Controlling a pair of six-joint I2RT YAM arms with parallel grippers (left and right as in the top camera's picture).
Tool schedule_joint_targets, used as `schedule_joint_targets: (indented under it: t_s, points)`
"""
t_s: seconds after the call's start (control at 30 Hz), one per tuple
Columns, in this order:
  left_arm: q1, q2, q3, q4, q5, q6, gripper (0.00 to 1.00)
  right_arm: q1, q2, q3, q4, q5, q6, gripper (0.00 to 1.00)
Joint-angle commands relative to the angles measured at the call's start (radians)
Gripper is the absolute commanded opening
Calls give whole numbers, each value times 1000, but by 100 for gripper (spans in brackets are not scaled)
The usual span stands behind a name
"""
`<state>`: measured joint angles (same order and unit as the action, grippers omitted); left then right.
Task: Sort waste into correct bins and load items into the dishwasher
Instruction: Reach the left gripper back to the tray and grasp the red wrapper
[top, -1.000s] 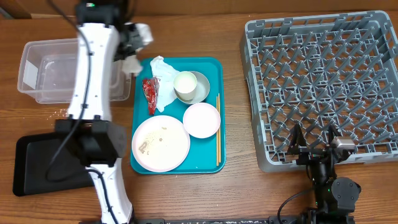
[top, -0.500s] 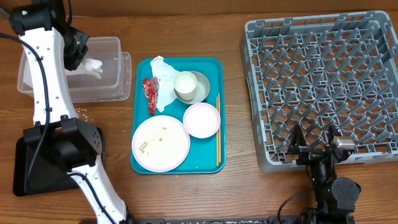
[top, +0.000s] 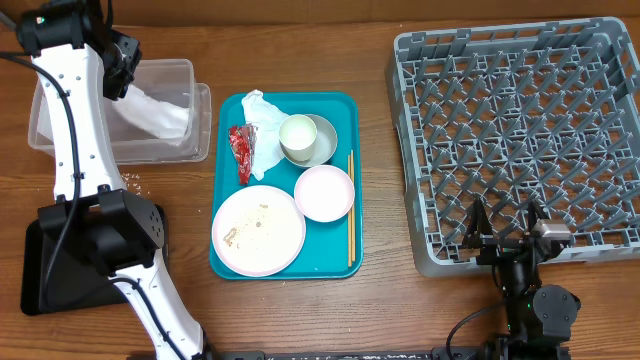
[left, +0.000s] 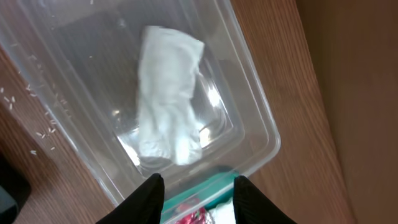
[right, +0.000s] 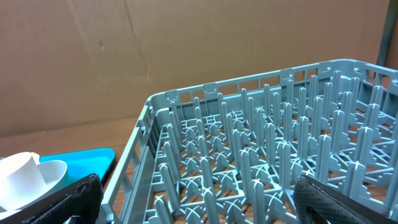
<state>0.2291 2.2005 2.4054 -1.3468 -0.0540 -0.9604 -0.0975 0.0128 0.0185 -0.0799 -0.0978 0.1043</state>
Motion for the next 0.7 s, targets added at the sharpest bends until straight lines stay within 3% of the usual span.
schedule_joint_targets:
  t_s: [0.0,0.13,0.27,0.33,0.47,0.67]
  points:
    - [-6,11,4,-2,206,259,35,-4,-10,-11,4,-1,0,100]
    - [-48,11,4,-20,491,610,36,-4,-10,-11,4,-1,0,100]
    - [-148,11,4,-85,489,804,46,-4,-10,-11,4,-1,0,100]
    - [-221,11,4,-111,339,805,50,-4,-10,-11,4,-1,0,100]
    - [-344,25,3,-138,49,679,50,-4,-10,-11,4,-1,0,100]
    - [-442,113,3,-171,-15,600,51,-4,-10,-11,4,-1,0,100]
